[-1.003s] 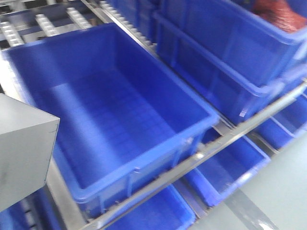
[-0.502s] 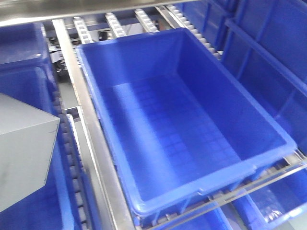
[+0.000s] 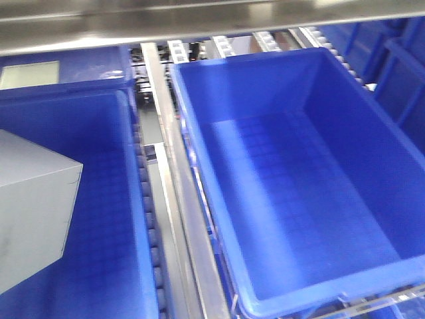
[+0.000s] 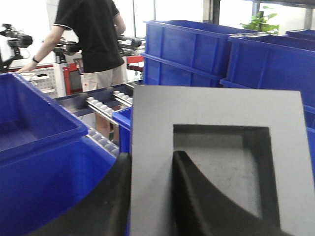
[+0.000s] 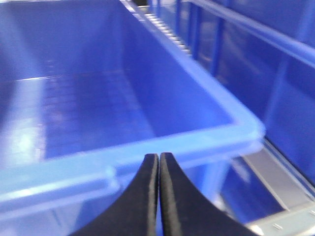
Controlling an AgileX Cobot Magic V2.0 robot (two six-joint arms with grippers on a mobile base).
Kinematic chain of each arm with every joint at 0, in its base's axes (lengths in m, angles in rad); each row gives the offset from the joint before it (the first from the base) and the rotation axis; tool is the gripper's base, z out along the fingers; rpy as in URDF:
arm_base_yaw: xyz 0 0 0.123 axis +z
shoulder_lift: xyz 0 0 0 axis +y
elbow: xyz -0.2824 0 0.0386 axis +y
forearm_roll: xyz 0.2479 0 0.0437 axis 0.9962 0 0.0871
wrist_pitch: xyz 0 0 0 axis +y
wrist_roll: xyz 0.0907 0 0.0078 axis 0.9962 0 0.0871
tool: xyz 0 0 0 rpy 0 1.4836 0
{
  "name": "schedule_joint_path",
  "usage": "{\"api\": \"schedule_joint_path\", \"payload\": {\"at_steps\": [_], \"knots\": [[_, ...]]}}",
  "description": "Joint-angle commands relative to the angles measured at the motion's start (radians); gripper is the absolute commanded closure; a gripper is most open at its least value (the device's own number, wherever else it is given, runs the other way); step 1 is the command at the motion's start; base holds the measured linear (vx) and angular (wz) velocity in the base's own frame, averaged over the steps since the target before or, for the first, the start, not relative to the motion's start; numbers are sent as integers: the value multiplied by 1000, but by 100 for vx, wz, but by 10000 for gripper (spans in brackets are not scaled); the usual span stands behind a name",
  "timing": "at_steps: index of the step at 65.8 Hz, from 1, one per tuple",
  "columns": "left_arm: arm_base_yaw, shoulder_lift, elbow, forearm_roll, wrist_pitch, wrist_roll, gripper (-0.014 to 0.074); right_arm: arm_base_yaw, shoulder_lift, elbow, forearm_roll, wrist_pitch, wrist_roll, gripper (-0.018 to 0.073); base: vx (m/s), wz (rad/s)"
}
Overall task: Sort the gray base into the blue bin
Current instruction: 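Turn and approach the shelf of empty blue bins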
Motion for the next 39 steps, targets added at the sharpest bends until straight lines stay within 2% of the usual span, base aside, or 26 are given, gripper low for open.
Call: {"api": "schedule_joint_path", "payload": {"at_steps": [1,39], "knots": [[-2,9,-28,-14,-110,-11,603,-2,3,1,-5,-74,-9,564,2,21],[-2,9,-28,-14,-110,-11,603,-2,3,1,-5,-74,-9,564,1,13]]}}
